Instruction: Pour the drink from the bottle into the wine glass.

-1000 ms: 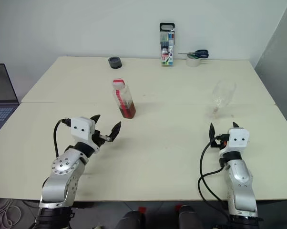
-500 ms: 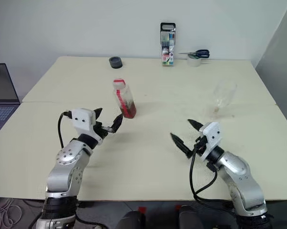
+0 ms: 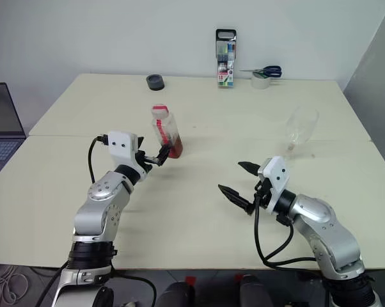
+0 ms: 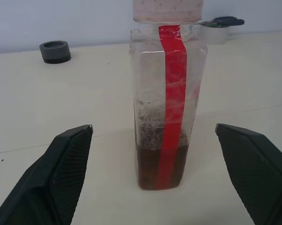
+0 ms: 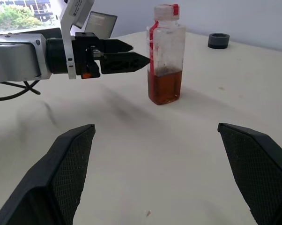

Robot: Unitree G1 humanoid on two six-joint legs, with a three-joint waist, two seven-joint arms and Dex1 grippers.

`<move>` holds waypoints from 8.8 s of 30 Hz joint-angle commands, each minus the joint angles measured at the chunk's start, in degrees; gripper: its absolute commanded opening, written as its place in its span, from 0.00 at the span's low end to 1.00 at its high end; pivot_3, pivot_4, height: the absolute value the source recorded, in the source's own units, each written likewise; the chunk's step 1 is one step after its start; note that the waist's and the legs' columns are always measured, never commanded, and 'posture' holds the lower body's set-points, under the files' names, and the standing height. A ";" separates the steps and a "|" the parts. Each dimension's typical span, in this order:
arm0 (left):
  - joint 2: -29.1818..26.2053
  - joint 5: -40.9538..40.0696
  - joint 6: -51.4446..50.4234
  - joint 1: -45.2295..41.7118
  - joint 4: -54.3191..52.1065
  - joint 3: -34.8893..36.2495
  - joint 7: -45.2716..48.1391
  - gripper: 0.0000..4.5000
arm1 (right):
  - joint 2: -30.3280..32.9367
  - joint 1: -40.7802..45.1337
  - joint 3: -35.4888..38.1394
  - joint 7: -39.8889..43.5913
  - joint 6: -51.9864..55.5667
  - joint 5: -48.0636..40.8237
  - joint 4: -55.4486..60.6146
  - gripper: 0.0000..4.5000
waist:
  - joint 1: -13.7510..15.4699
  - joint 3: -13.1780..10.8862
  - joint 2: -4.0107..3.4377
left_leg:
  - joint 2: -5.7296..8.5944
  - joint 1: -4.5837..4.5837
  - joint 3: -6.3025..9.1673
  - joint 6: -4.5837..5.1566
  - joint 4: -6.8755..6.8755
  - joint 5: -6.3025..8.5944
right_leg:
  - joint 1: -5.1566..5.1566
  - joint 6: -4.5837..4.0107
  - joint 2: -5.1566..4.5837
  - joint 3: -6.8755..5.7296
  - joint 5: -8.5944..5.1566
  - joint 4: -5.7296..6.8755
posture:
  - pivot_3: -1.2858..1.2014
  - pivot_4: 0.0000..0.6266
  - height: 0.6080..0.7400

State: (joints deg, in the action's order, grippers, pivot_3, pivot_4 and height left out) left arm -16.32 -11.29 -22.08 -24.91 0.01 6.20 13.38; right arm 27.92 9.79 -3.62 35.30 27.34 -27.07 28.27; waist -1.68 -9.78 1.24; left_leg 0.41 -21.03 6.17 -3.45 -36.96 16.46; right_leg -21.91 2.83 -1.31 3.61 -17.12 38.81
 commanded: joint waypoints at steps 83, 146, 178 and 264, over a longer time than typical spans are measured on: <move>-1.20 -5.16 7.44 -19.00 15.83 -7.21 34.30 0.39 | 4.39 10.31 6.47 -3.06 10.24 -2.89 9.26 1.00 | -0.15 -0.15 0.25 | 0.06 -0.84 0.07 -0.23 -0.26 -0.14 | -0.71 -0.02 -0.06 -0.17 0.02 0.17 | 0.52 0.24 1.00; -1.18 -4.40 13.54 -22.13 21.16 -14.14 58.60 0.39 | 4.52 34.87 -3.60 20.45 7.36 -0.42 -20.98 0.57 | -1.49 -0.20 0.15 | 0.03 -1.05 0.21 0.04 -0.84 0.01 | -0.72 -0.02 -0.02 -0.30 0.03 0.33 | 0.52 0.24 1.00; 0.81 -2.83 15.30 -25.05 26.66 -14.49 56.22 0.39 | -18.88 17.26 -7.48 -28.48 16.38 17.17 6.87 0.92 | -1.57 -0.18 0.10 | 0.50 -1.77 0.85 -0.19 -1.13 -0.18 | -1.44 -0.03 -0.53 -0.96 0.03 1.13 | 0.52 0.24 1.00; 2.48 1.77 23.03 -28.24 35.88 -14.76 54.94 0.39 | -19.92 13.38 -6.42 -28.73 14.22 18.58 7.27 1.00 | -1.62 -0.12 0.05 | 0.98 -1.79 1.40 -0.13 -1.12 -0.35 | -1.33 -0.02 -0.90 -1.19 0.02 1.18 | 0.52 0.24 1.00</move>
State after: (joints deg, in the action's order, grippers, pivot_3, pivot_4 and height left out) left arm -13.60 -9.57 0.26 -52.30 38.11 -8.62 68.17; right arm 8.56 21.86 -10.60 7.00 43.56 -8.97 34.51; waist -3.30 -9.91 1.29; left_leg 1.39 -22.82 7.57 -3.58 -38.07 16.11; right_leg -23.24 2.81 -2.21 2.42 -17.10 39.99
